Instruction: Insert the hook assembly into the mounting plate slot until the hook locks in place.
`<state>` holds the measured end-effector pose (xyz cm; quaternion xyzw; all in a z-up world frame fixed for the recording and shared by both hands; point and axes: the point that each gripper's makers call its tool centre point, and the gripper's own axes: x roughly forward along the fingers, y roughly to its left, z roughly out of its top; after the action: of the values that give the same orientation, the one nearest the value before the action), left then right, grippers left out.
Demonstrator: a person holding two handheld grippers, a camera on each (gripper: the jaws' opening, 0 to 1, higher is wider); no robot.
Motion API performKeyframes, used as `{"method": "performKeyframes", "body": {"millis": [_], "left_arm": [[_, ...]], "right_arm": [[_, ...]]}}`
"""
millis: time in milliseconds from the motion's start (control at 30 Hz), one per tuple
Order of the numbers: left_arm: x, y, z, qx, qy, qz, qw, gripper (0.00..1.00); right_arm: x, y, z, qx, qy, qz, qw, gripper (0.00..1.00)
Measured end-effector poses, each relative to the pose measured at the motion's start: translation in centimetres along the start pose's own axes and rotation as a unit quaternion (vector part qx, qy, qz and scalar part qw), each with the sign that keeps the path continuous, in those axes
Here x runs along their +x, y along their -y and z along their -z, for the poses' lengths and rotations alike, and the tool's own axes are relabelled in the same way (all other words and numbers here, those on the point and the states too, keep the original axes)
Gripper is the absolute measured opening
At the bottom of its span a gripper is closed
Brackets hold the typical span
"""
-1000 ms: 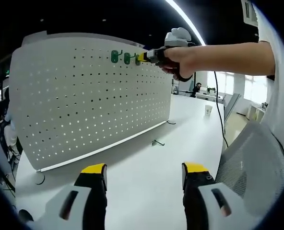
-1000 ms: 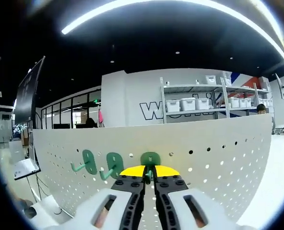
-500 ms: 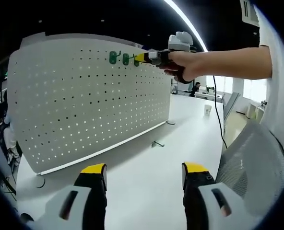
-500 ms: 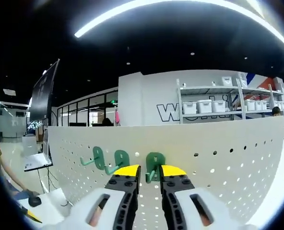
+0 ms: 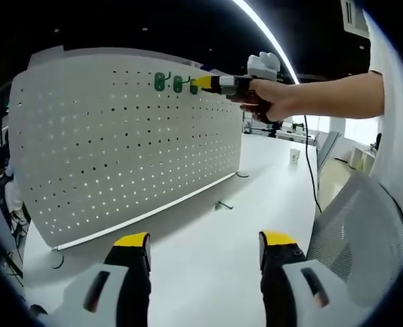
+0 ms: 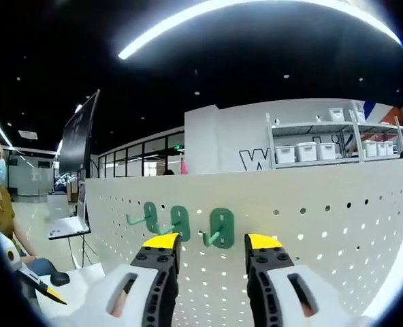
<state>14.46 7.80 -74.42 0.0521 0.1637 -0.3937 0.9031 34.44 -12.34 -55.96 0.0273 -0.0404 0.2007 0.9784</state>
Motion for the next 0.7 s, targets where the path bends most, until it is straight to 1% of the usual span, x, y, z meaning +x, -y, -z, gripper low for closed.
{"method": "performKeyframes", "body": {"millis": [333, 433, 500, 533, 567, 600, 700], "left_arm": [[0.2, -0.1, 0.0, -0.001, 0.001, 0.0, 1.0, 0.67], [0.1, -0.1, 0.0, -0.001, 0.001, 0.0, 1.0, 0.67], [0.1, -0.1, 0.0, -0.002, 0.001, -0.001, 1.0, 0.67], [0.1, -0.1, 0.1, -0.003, 0.001, -0.001, 1.0, 0.67], [0.1, -0.1, 0.1, -0.003, 0.0, 0.0, 1.0, 0.67], [0.1, -0.1, 0.1, -0.002, 0.0, 0.001, 1.0, 0.67], [0.2, -0.1, 0.1, -0.002, -0.002, 0.001, 1.0, 0.67]], "right_arm": [[-0.3, -0.1, 0.0, 0.002, 0.002, -0.009, 1.0, 0.38], [-0.8, -0.2, 0.2, -0.005, 0.001, -0.023, 0.9997, 0.38], [-1.2, -0.6, -0.1, 0.003, 0.015, -0.043, 0.9989, 0.38], [-1.3, -0.5, -0.1, 0.0, 0.015, -0.044, 0.9989, 0.38], [-1.4, -0.6, -0.1, 0.008, 0.017, -0.054, 0.9984, 0.38], [-1.5, -0.5, -0.1, 0.012, 0.018, -0.055, 0.9982, 0.37], [-1.4, -0.7, -0.1, 0.006, 0.016, -0.059, 0.9981, 0.38]]}}
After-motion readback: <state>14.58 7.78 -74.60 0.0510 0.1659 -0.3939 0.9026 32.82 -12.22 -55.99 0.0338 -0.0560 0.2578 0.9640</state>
